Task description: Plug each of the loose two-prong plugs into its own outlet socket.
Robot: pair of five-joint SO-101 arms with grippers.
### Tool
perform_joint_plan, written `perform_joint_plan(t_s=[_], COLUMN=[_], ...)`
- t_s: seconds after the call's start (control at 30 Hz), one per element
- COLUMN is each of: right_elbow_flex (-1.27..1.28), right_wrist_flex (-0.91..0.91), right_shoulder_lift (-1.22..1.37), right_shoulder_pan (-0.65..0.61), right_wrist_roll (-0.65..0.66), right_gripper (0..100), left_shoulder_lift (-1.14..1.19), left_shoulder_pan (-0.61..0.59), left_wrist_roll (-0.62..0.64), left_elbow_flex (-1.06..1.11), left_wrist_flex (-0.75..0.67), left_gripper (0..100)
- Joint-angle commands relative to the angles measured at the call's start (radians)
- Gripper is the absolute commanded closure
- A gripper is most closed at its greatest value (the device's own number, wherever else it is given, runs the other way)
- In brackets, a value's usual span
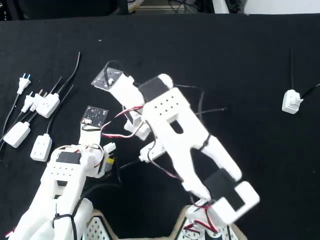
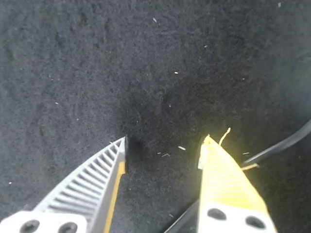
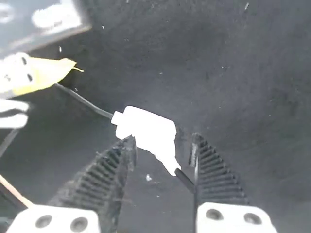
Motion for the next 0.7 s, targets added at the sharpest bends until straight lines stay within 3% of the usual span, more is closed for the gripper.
perform_joint_plan(t_s=[0.0, 0.3, 0.5, 0.67], right_elbow_flex=[0.038, 0.217, 0.371, 0.496], right_wrist_flex=[0.002, -0.037, -0.123, -0.252], right_shoulder_lift=[-0.085, -0.17, -0.206, -0.206], right_shoulder_pan=[0.048, 0.006, 0.008, 0.014], right_wrist_roll=[0.075, 0.241, 0.494, 0.552], right_gripper=[82.7, 82.6, 82.5, 77.9], left_shoulder_lift=[-0.008, -0.008, -0.011, -0.011], left_shoulder_pan=[0.01, 0.01, 0.008, -0.067], left_wrist_roll=[0.008, 0.008, 0.008, 0.015], left_elbow_flex=[-0.004, -0.004, -0.004, -0.012], left_wrist_flex=[-0.006, -0.006, -0.005, -0.009], left_gripper=[75, 75, 75, 75])
